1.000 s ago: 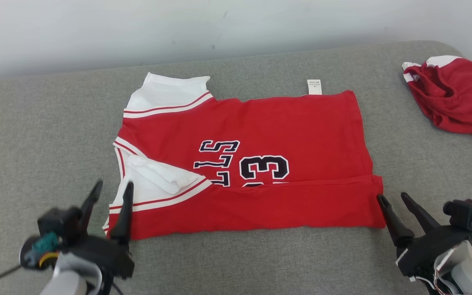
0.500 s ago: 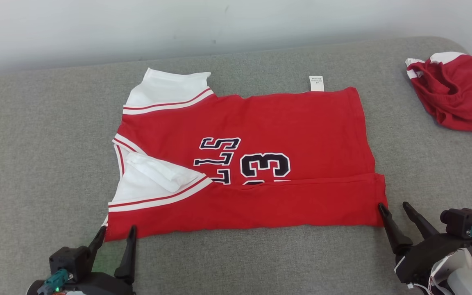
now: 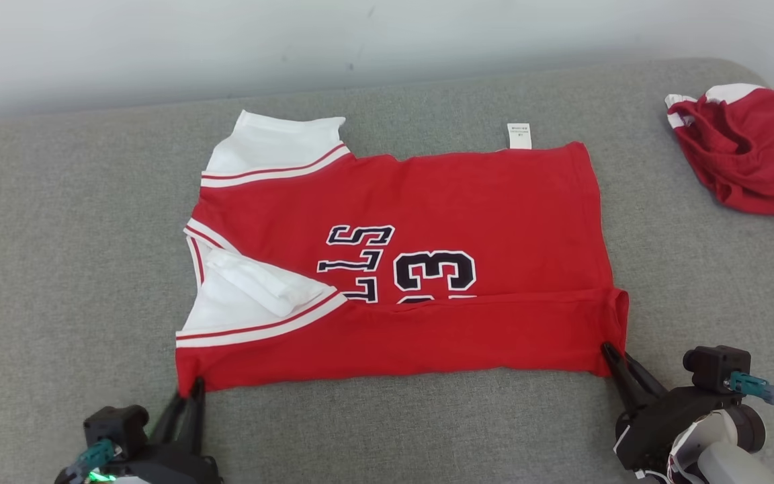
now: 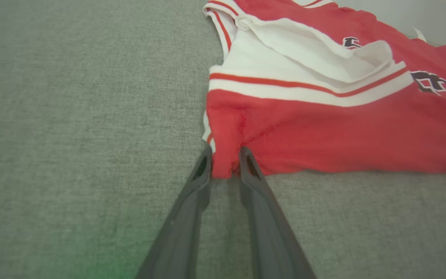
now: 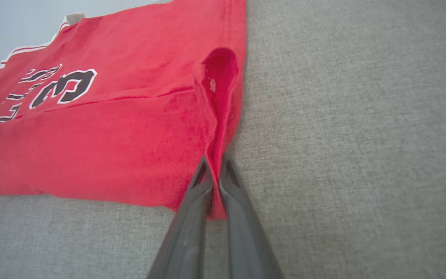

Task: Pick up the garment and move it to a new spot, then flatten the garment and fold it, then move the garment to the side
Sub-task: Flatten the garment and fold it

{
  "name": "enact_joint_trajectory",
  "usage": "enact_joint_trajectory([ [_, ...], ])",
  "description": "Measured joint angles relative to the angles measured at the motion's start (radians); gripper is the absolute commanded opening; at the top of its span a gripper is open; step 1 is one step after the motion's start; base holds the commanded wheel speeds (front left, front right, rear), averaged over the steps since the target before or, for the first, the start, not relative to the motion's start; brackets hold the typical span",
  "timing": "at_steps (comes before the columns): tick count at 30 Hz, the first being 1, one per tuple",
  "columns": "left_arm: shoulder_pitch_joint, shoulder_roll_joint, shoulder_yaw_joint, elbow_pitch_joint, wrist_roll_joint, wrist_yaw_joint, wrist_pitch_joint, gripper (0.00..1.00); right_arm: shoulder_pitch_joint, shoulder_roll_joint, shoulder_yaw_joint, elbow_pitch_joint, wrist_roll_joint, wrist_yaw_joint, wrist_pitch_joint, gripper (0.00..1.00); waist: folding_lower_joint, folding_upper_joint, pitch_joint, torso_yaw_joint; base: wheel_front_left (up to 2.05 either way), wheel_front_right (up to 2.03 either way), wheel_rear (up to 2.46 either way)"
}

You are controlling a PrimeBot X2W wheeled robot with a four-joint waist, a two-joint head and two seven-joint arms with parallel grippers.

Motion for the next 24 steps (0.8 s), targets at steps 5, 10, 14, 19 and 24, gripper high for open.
enact_joint_trajectory([
  [5, 0.006, -0.021, 0.001, 0.027, -0.007, -0.016, -0.028, 0.0, 0.019, -0.004, 0.009, 0.011, 0.023, 0.0, -0.016, 0.0, 0.0, 0.0, -0.03, 0.007, 0.0, 0.0, 0.0],
  [10, 0.067, -0.033, 0.008, 0.009, -0.021, -0.016, -0.044, 0.0, 0.071, -0.018, 0.004, 0.001, 0.057, 0.0, -0.031, 0.0, 0.0, 0.0, -0.071, 0.024, 0.0, 0.0, 0.0],
  [14, 0.133, -0.039, 0.018, -0.03, -0.033, -0.005, -0.049, 0.0, 0.114, -0.026, -0.003, -0.016, 0.066, 0.0, -0.035, 0.0, -0.0001, 0.0, -0.098, 0.043, 0.0, 0.0, 0.0],
  [19, 0.208, -0.046, 0.022, -0.088, -0.036, 0.012, -0.057, 0.0, 0.163, -0.038, -0.023, -0.049, 0.075, 0.0, -0.032, 0.0, -0.0001, 0.0, -0.12, 0.07, 0.0, 0.0, 0.0],
  [24, 0.239, -0.058, 0.011, -0.116, -0.037, 0.02, -0.057, 0.0, 0.234, -0.051, -0.061, -0.086, 0.081, 0.0, -0.017, 0.0, -0.0001, -0.0001, -0.129, 0.1, 0.0, 0.0, 0.0],
])
